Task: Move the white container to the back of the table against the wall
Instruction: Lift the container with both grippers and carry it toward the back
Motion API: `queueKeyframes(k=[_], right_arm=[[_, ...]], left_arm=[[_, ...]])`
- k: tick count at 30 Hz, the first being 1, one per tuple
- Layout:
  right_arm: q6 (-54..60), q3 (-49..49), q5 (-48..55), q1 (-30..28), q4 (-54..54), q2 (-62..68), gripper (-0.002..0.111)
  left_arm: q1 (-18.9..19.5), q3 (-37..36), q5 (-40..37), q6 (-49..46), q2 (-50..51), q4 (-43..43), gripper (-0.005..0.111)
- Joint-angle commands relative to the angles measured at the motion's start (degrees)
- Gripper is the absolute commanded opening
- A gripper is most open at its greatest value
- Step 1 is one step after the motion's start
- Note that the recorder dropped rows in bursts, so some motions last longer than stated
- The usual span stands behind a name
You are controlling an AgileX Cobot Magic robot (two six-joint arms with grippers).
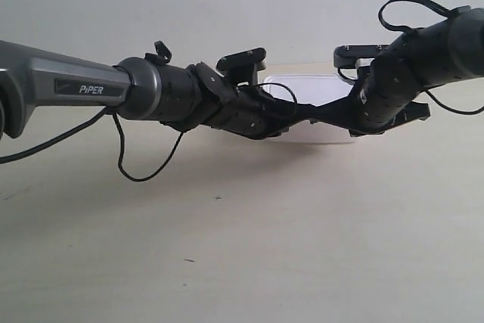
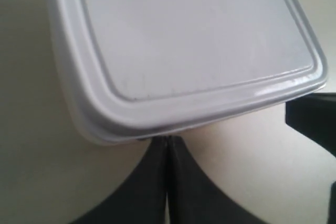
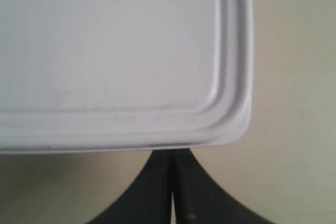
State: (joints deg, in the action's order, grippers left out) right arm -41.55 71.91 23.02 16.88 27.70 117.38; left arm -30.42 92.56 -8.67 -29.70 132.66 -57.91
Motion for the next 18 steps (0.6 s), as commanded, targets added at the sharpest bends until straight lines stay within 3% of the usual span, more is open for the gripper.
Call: queueKeyframes(k=[1,18], right_arm=[[0.54,2.35,0.83,-0.34,0.13,2.05,0.0],[1.45,9.05,1.7,-0.64,-0.34,6.9,0.0]], left_arm=[[0.11,1.54,0.07,-0.13,0.31,0.55,0.0],[1.69,8.39,1.54,-0.11,5.15,3.83,0.0]])
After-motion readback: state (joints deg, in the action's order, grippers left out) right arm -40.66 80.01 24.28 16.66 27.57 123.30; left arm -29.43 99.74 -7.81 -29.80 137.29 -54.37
